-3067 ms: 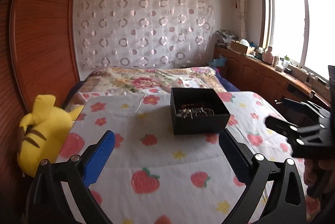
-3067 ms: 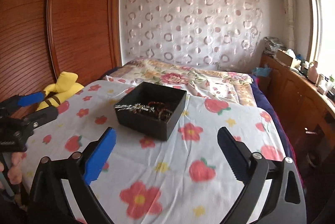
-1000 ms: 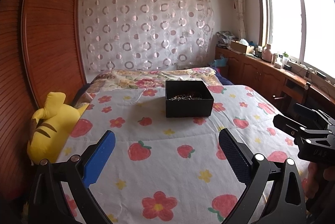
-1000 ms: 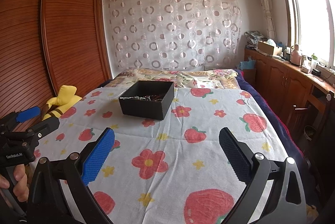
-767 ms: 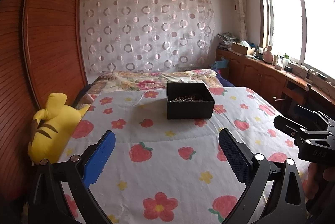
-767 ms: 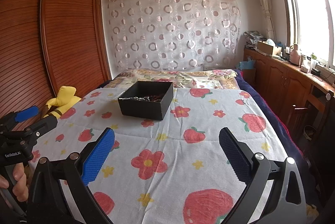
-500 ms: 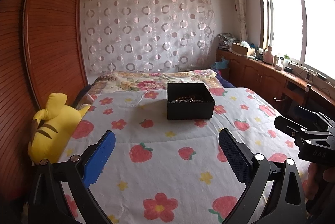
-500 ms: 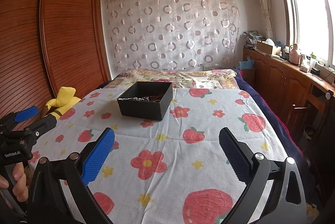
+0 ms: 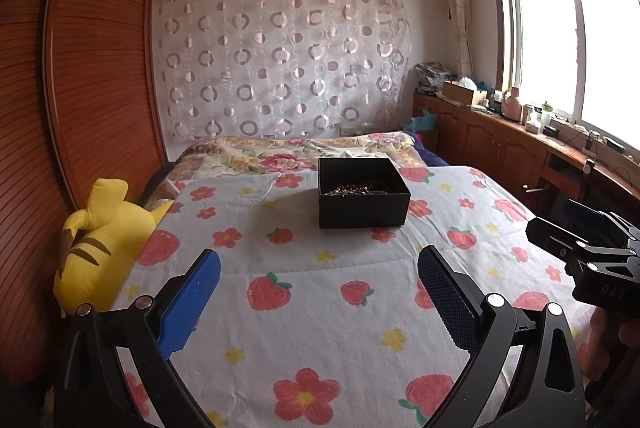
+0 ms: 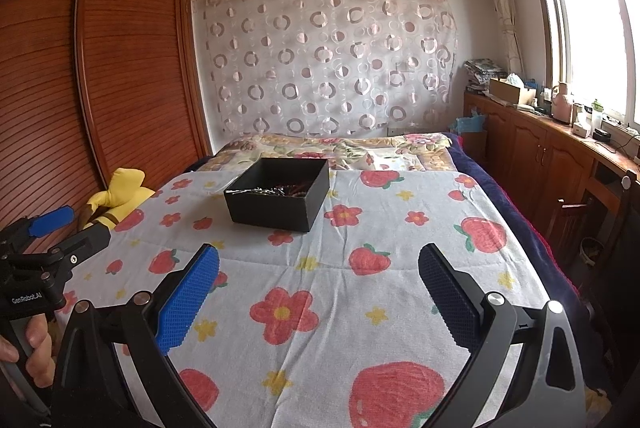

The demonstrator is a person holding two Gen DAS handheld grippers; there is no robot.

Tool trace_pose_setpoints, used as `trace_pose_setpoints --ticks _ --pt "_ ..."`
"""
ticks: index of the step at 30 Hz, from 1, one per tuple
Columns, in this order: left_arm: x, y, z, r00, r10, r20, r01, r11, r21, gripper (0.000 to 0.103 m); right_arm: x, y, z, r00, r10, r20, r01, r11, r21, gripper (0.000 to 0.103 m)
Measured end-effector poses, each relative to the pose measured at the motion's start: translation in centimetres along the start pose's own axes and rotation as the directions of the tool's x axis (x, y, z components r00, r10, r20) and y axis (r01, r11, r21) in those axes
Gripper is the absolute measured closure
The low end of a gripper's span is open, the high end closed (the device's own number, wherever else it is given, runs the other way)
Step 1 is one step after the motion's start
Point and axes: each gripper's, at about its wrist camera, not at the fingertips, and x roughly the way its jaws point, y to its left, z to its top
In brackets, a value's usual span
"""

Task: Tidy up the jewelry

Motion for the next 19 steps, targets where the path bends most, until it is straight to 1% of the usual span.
trace_pose_setpoints --ticks 19 --pt "0.03 -0.01 -0.12 1.000 0.000 0.002 0.000 1.000 -0.001 0.007 0.07 -0.03 0.02 1.000 0.000 0.001 0.000 1.000 0.003 0.002"
